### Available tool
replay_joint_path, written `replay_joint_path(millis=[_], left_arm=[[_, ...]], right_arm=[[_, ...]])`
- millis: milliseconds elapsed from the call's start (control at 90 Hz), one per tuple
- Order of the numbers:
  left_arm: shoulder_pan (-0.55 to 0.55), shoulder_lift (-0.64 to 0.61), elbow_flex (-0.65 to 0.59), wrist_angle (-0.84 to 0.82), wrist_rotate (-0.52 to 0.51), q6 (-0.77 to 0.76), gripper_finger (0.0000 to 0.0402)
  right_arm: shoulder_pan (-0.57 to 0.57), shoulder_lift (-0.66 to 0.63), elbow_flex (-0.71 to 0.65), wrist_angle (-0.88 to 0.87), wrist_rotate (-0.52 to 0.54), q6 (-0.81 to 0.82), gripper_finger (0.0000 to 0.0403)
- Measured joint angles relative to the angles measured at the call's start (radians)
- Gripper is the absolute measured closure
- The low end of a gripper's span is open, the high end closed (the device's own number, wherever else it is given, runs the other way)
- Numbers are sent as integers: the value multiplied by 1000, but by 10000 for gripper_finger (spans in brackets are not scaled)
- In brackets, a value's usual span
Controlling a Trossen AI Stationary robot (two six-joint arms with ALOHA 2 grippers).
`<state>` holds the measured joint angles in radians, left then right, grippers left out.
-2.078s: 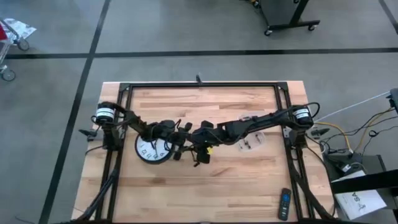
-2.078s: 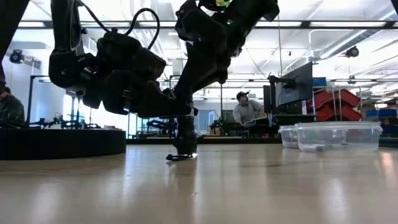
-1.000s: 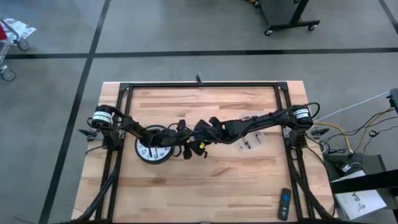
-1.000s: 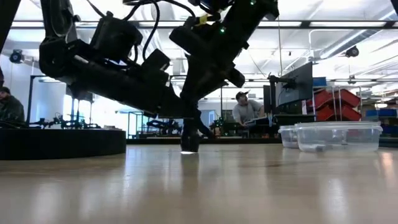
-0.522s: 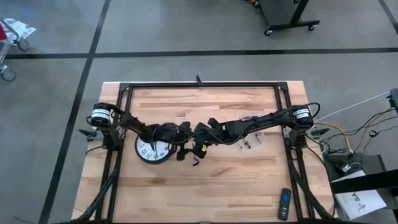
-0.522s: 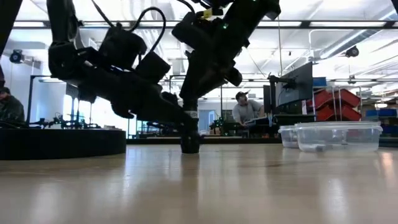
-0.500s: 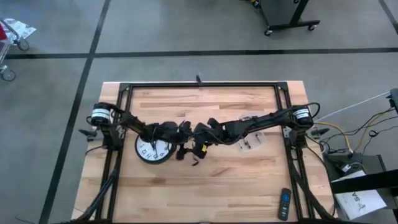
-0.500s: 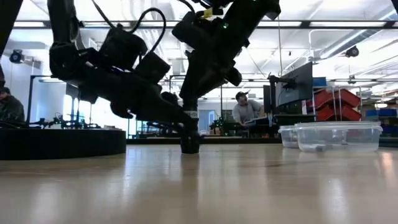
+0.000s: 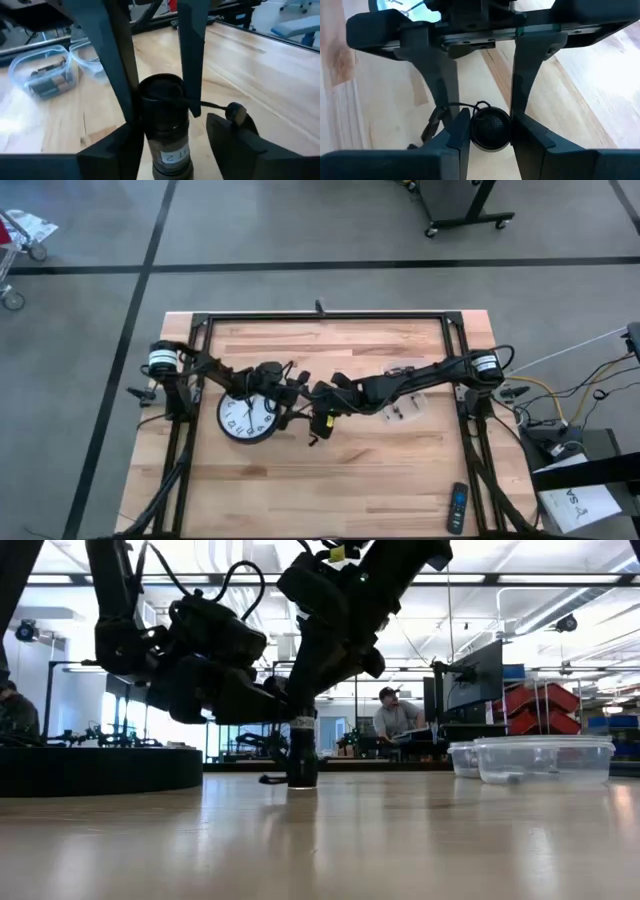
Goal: Insert battery
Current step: Close the black battery compartment
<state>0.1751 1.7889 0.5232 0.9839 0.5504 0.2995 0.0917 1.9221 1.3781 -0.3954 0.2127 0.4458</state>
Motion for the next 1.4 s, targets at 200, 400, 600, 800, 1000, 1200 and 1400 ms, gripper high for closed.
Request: replay_joint_path(millis=[200,400,600,800,1000,1200,1400], left_arm=[[5,0,17,-25,14,5,230],[2,49,81,-74,44,14,217],[3,53,85,-96,50,9,209],[16,48,77,-99,48,-21,226],[16,46,76,-130,-37,-56,297],[16,39,76,-134,-94,-151,308],[14,24,74,-142,-198,-243,308]], right_arm=[[0,0,-1,5,5,-2,311],[-1,0,-2,7,4,-1,311],[1,0,-1,14,8,-1,311],[1,0,0,15,7,-11,311],[1,0,0,12,9,-4,311],[0,0,-1,7,31,3,311],[-3,0,-1,7,66,24,311]])
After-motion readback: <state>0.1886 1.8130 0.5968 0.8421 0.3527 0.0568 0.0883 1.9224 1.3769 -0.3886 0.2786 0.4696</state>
